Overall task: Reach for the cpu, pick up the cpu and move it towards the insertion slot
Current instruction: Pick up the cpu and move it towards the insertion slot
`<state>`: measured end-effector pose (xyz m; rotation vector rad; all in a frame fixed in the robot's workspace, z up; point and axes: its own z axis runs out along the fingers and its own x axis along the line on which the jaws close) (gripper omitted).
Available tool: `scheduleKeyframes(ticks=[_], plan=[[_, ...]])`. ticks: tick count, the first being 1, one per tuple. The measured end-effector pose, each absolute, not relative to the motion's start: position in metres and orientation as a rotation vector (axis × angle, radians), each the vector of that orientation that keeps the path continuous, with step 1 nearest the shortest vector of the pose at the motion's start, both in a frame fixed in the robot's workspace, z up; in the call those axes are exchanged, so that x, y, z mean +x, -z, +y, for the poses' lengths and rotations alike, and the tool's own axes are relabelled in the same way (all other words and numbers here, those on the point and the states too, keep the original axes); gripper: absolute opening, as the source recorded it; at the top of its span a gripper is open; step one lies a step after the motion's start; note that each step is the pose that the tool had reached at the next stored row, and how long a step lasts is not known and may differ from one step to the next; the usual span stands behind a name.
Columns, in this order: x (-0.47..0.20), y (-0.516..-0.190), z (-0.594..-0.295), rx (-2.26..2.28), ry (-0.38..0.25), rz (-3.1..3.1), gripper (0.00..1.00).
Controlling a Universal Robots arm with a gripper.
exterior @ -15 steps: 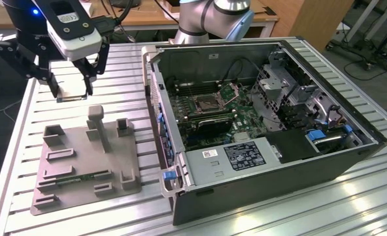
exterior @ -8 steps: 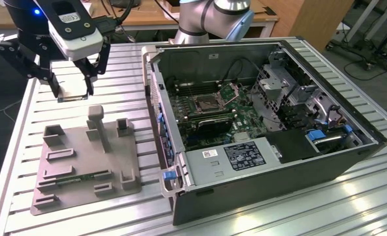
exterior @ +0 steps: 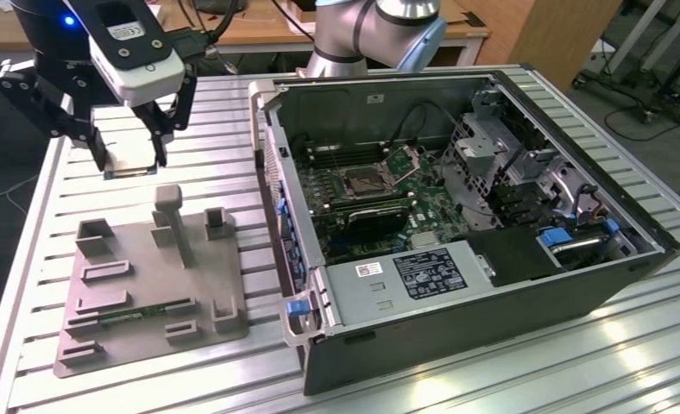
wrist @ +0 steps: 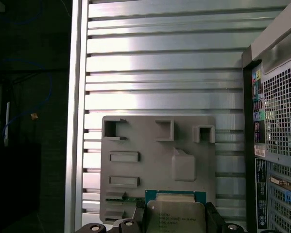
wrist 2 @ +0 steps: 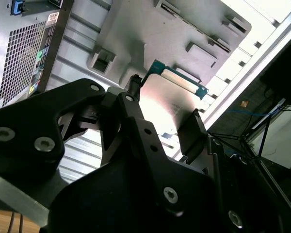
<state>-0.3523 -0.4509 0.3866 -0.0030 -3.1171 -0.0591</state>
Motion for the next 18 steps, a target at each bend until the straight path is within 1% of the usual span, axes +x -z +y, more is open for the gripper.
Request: scheduleKeyframes(ticks=[18], plan=[[-0.3478,-0.3866,-0.4509,-0.003,0.059,-3.117,0.55]])
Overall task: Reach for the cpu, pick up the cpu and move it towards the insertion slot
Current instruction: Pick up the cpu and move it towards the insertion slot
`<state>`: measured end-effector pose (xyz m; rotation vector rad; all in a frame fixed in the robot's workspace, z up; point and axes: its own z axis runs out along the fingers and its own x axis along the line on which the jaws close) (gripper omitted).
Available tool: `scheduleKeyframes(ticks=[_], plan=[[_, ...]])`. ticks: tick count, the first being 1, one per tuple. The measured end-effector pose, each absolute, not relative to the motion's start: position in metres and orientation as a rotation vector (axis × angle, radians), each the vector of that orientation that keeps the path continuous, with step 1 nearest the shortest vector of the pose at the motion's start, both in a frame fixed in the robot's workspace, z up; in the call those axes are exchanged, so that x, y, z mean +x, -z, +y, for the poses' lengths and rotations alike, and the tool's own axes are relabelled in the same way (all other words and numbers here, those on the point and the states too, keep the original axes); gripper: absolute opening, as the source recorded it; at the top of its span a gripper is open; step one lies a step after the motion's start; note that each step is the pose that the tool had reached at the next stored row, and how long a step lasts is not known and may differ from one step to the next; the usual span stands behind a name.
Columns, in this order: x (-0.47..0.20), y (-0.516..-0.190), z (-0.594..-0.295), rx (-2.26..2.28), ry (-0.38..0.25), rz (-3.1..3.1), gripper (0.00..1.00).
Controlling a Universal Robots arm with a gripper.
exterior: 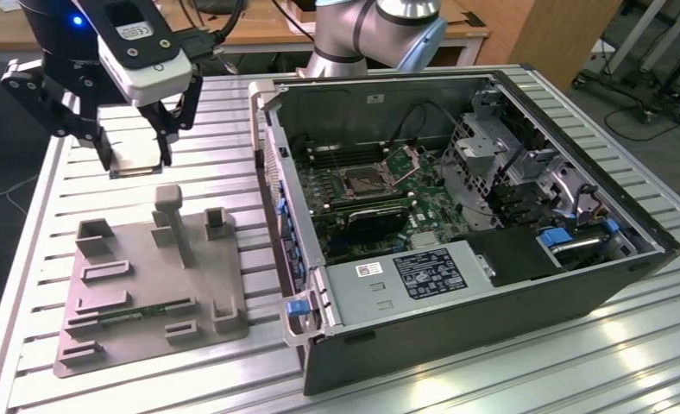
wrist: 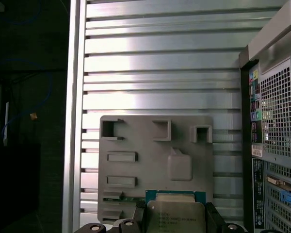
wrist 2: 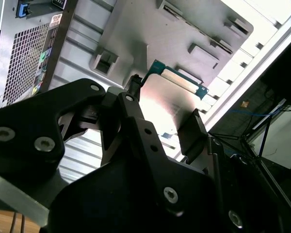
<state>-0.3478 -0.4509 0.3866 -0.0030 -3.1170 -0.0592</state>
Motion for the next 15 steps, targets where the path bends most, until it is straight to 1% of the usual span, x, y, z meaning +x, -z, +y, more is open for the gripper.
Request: scheduleKeyframes(ticks=[15], plan=[[-0.3434,-0.3866,-0.4509,-0.003,0.059,-3.117,0.55]])
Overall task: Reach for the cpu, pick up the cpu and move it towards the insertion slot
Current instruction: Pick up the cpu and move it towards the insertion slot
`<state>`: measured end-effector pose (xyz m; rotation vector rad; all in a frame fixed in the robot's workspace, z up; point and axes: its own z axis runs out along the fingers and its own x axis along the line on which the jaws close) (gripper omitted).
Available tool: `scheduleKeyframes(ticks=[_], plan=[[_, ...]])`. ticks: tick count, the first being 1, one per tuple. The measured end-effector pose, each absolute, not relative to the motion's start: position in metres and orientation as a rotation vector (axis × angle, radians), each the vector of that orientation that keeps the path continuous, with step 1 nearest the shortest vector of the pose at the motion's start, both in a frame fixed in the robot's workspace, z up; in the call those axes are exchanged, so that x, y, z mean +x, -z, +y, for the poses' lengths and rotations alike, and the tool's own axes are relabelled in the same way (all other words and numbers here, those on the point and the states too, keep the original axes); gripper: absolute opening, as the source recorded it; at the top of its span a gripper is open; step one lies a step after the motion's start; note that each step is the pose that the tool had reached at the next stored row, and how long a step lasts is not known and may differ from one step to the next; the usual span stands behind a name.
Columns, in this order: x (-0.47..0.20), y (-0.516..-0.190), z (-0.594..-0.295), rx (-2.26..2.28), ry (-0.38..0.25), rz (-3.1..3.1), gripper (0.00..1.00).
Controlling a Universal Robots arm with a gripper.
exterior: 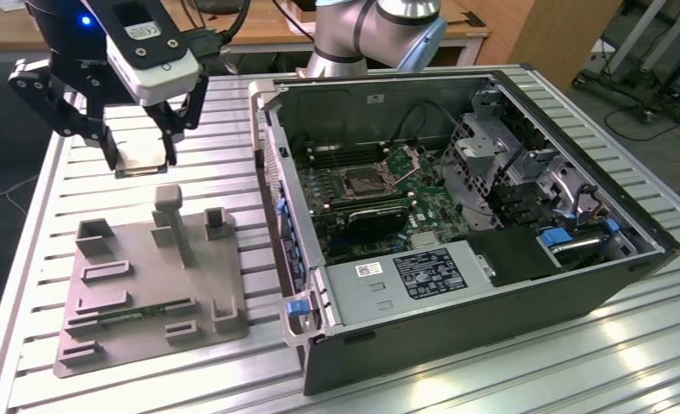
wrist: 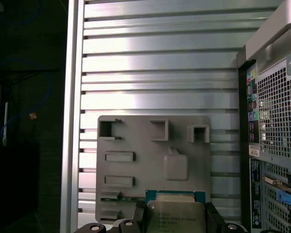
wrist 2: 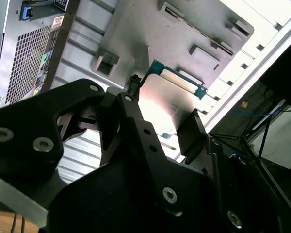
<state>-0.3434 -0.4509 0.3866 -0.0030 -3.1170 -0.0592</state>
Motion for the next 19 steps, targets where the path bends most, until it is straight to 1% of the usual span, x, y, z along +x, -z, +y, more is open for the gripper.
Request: scheduleKeyframes(ticks=[19], plan=[[-0.3378,-0.3866,-0.4509,-0.003,0.059,-3.117,0.55]])
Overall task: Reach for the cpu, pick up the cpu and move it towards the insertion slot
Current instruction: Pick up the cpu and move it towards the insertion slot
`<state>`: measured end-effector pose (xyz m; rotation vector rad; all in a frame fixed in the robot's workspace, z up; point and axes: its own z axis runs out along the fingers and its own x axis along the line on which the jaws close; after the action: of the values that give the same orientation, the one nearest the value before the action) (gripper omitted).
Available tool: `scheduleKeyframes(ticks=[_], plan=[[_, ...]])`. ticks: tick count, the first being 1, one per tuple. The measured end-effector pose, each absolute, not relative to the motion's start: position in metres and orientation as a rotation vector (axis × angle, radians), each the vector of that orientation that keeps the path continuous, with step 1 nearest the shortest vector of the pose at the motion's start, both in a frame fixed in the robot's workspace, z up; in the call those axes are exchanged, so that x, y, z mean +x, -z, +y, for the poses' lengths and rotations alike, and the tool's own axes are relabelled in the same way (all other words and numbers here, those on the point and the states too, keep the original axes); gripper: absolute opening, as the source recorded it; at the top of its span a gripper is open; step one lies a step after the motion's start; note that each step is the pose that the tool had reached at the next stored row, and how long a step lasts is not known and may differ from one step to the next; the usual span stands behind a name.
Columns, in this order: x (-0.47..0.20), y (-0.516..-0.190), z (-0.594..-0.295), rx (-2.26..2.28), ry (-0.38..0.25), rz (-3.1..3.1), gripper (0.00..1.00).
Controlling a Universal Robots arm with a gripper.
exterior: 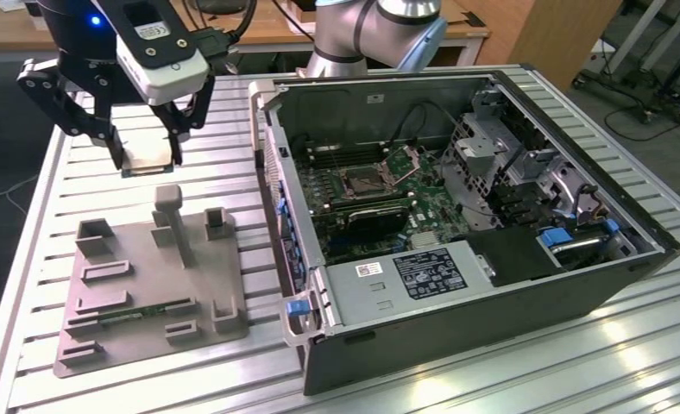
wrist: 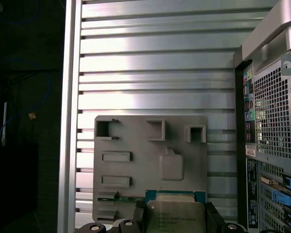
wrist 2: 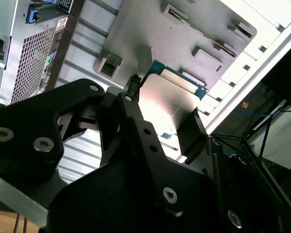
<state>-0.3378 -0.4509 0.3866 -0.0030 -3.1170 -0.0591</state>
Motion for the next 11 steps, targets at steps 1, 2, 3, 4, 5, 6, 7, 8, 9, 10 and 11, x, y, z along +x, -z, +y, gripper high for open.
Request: scheduleKeyframes(ticks=[1,2,3,4,5,6,7,8,9,10,11], plan=[[-0.3374,-0.3867,-0.4509,-0.003,0.059,-3.117,0.55],[-0.3371,-0.3867,-0.4509,-0.003,0.059,-3.117,0.55],[-0.3368,-0.3866,-0.4509,-0.003,0.059,-3.117,0.55],[-0.3365,-0.3867,-0.4509,-0.003,0.059,-3.117,0.55],[-0.3362,-0.3866,-0.4509,-0.003,0.059,-3.117,0.55],[-0.3357,-0.3867,-0.4509,-0.003,0.059,-3.117,0.55],[-0.3349,-0.3867,-0.4509,-0.003,0.059,-3.117,0.55],[-0.3343,-0.3867,-0.4509,-0.003,0.059,-3.117,0.55],[-0.3336,-0.3866,-0.4509,-0.003,0.059,-3.117,0.55],[-0.3311,-0.3867,-0.4509,-0.003,0.059,-3.117,0.55],[-0.3301,-0.3867,-0.4509,-0.003,0.059,-3.117,0.55]])
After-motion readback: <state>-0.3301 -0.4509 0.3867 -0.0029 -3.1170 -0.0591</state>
